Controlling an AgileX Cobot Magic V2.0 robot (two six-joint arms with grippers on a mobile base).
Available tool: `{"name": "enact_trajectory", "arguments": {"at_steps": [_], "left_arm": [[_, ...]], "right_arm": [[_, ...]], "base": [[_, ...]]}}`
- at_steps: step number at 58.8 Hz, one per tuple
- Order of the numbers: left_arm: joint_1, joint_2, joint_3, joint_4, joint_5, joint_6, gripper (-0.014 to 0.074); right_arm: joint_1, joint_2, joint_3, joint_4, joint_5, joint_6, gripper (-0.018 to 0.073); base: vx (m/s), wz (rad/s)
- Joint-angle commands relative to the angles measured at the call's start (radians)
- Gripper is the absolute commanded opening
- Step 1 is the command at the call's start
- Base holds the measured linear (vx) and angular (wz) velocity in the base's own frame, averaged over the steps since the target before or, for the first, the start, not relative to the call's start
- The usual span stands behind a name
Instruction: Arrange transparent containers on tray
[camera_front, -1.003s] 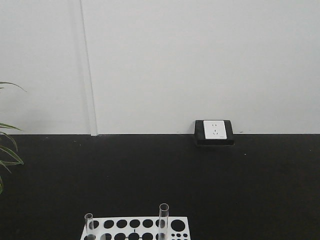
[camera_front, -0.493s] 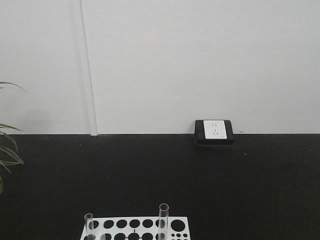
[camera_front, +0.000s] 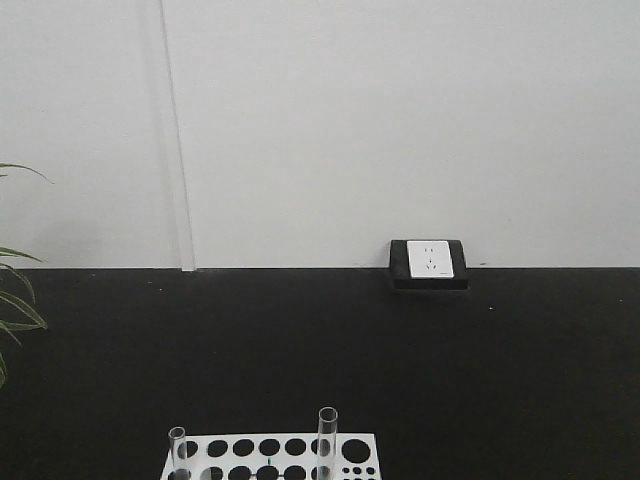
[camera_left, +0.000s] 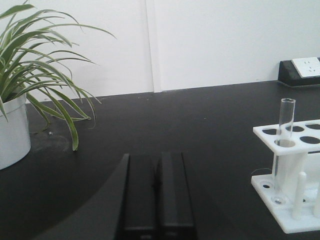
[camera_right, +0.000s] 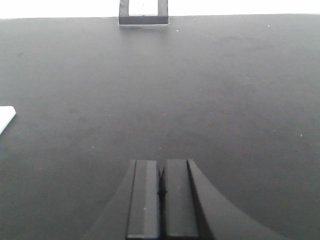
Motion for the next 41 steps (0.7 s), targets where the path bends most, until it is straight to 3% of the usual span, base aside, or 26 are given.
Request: {"name": "enact_trajectory", "arguments": {"at_steps": [1, 16, 32, 41], "left_arm": [[-0.002, -0.023, 0.033, -0.009, -0.091, -0.008, -0.0007], [-0.002, -0.023, 0.031, -0.009, -0.169, -0.008, -0.0007], [-0.002, -0.023, 0.031, -0.009, -0.278, -0.02, -0.0007], [-0.002, -0.022, -0.017, -0.009, -0.329, -0.019, -0.0007]], "right_arm": [[-0.003, -0.004, 0.009, -0.089, -0.091, -0.019, -0.0011], [-0.003, -0.004, 0.009, 0.058, -0.245, 0.1, -0.0011], [-0.003, -0.004, 0.009, 0.017, -0.371, 0.099, -0.0011], [-0.003, -0.004, -0.031, 0.015, -0.547, 0.096, -0.0011]], "base": [[0.0, 0.0], [0.0, 0.0], [0.0, 0.0], [0.0, 0.0]]}}
